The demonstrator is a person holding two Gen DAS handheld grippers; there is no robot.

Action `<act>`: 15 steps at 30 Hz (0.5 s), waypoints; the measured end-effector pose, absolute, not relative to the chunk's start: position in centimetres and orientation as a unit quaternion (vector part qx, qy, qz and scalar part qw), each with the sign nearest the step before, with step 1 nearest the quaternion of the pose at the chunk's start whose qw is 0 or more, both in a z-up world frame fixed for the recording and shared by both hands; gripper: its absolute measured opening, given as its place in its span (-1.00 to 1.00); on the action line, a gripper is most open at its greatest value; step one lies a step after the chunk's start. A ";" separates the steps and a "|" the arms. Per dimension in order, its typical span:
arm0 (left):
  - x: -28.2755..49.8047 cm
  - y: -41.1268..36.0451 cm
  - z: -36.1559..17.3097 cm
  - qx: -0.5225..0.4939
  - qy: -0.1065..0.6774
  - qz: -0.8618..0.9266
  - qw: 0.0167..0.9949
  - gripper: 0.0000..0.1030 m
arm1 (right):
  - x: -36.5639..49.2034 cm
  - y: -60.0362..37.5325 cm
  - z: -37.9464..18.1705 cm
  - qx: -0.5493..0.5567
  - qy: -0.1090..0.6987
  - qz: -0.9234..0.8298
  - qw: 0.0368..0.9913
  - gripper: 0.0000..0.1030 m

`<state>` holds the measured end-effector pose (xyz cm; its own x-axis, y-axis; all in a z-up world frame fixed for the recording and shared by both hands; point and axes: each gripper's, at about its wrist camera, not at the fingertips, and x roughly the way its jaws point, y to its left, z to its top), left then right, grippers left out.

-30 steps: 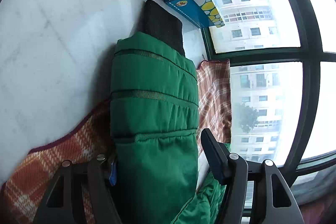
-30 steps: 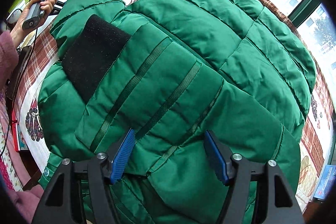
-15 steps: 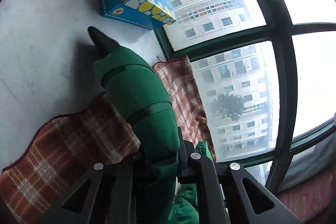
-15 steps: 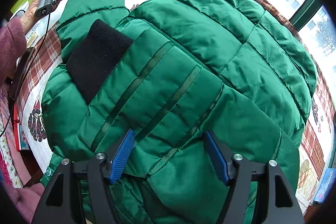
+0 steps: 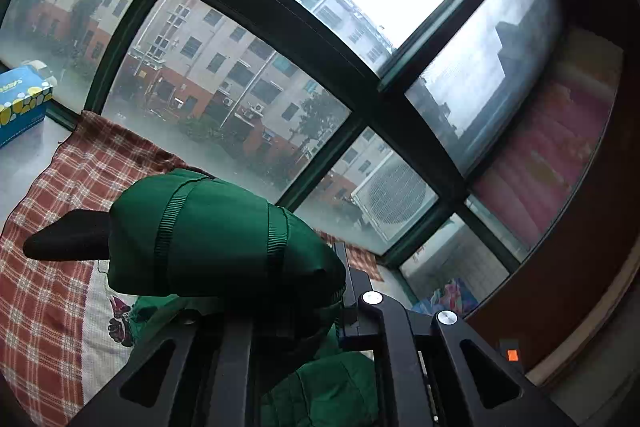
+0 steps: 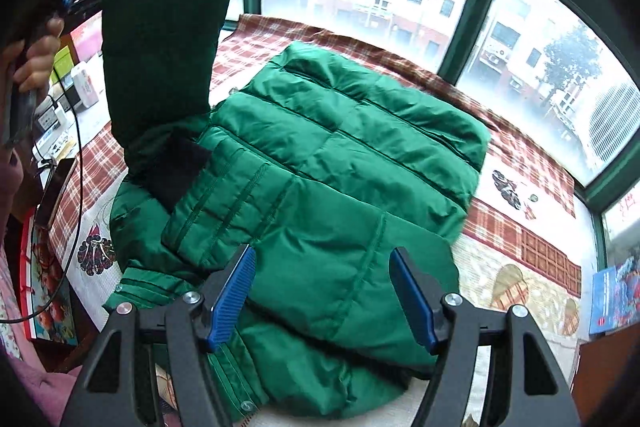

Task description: Fold large clothes

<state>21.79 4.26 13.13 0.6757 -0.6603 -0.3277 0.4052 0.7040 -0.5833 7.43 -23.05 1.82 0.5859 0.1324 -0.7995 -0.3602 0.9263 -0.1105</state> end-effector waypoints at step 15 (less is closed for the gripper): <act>8.7 -14.8 -4.5 -0.065 0.416 -0.320 0.849 -0.07 | 2.1 -34.7 -4.1 -0.010 0.494 0.049 0.868 0.47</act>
